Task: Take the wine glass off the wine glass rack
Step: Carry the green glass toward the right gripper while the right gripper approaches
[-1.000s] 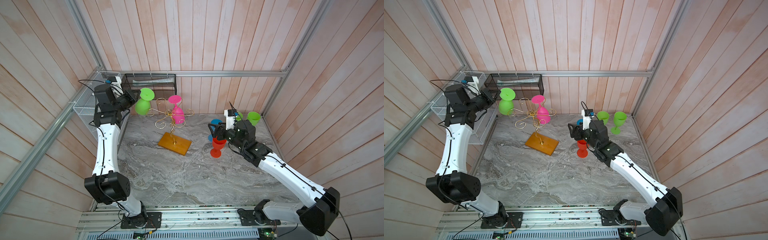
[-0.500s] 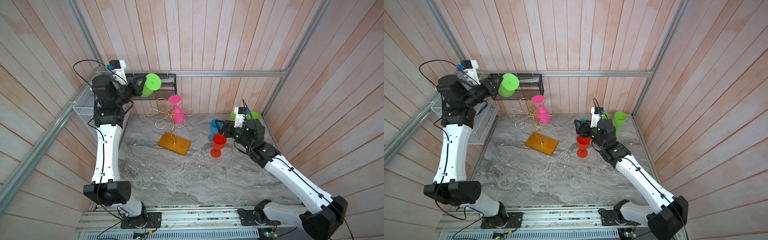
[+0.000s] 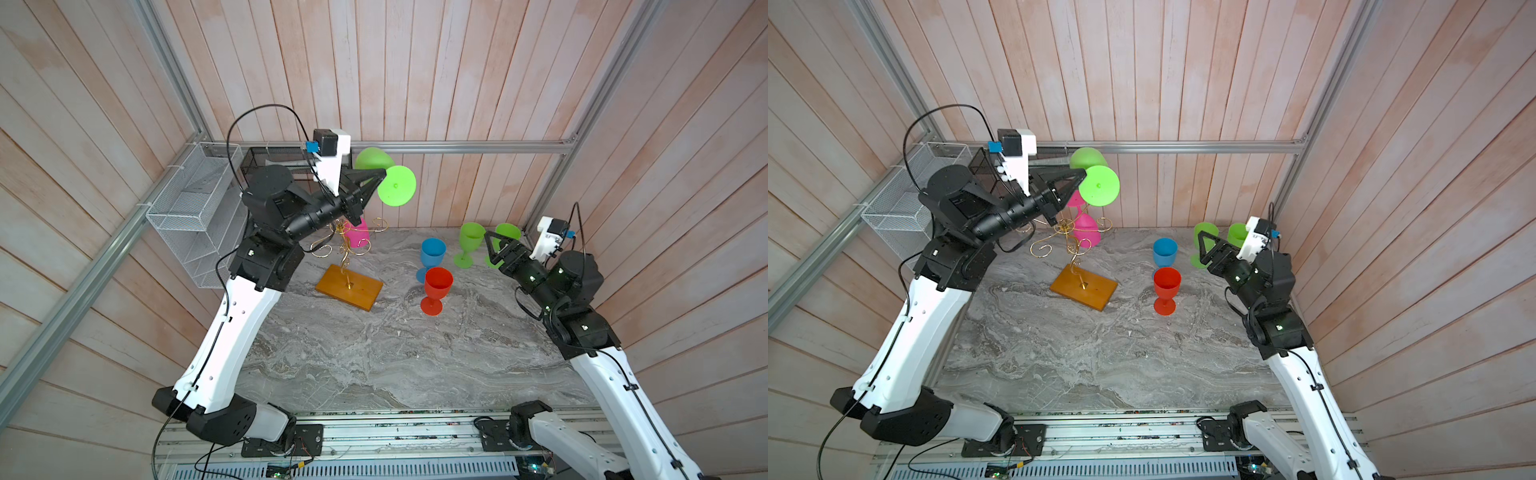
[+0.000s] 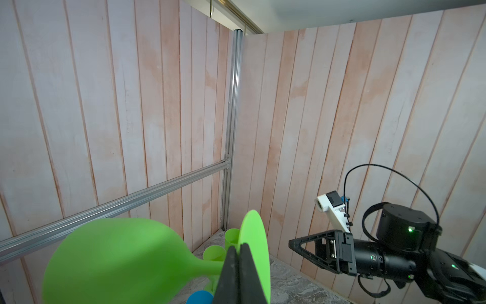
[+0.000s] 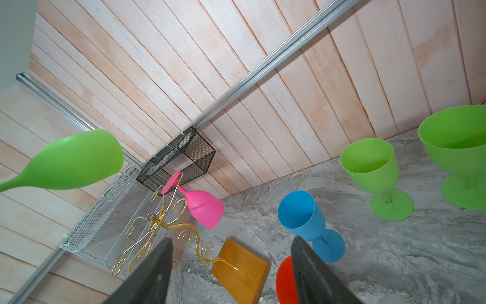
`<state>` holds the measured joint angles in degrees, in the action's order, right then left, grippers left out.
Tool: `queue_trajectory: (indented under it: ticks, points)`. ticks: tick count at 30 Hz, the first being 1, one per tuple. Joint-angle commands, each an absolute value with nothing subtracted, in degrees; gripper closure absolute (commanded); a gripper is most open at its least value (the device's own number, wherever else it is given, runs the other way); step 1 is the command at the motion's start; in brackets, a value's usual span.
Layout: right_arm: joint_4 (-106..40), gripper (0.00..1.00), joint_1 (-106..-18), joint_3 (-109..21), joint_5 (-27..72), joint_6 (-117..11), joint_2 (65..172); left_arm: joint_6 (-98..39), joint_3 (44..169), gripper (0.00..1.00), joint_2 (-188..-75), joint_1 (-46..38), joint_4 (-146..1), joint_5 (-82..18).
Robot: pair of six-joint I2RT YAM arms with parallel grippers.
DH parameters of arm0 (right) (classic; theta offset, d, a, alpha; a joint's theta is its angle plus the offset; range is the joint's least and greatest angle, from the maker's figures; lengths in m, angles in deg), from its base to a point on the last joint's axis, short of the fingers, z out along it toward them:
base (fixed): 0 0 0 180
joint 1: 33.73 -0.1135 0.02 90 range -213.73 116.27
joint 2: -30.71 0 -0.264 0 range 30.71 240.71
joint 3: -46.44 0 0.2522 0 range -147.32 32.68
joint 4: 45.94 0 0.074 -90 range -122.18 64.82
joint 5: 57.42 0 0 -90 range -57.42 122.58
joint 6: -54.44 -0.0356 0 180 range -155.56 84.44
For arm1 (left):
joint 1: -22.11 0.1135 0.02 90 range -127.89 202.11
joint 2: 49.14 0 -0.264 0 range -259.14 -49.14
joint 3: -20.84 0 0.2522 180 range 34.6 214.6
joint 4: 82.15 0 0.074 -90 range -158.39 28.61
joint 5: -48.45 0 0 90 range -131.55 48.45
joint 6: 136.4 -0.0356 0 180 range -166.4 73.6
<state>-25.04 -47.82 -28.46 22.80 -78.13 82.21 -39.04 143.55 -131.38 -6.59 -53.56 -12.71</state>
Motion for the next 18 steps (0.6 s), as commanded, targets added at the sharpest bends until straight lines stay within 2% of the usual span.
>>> queue_trajectory:
  ticks: [1, 11, 18]
  points:
    - [-21.55, 0.28, -47.26, -28.56, 18.36, -82.25, 81.47, -44.57, 140.28, 1.00, -131.53, -10.09, -56.15, -17.82]
    - [-20.58, 0.28, -47.26, -28.84, 11.18, -86.19, 81.73, -54.24, 135.83, 1.00, -137.05, -22.06, -59.42, -29.01]
    - [-17.75, 0.28, -45.35, -30.69, 8.18, -87.77, 83.30, -59.19, 134.96, 1.00, -141.36, -26.37, -61.66, -35.21]
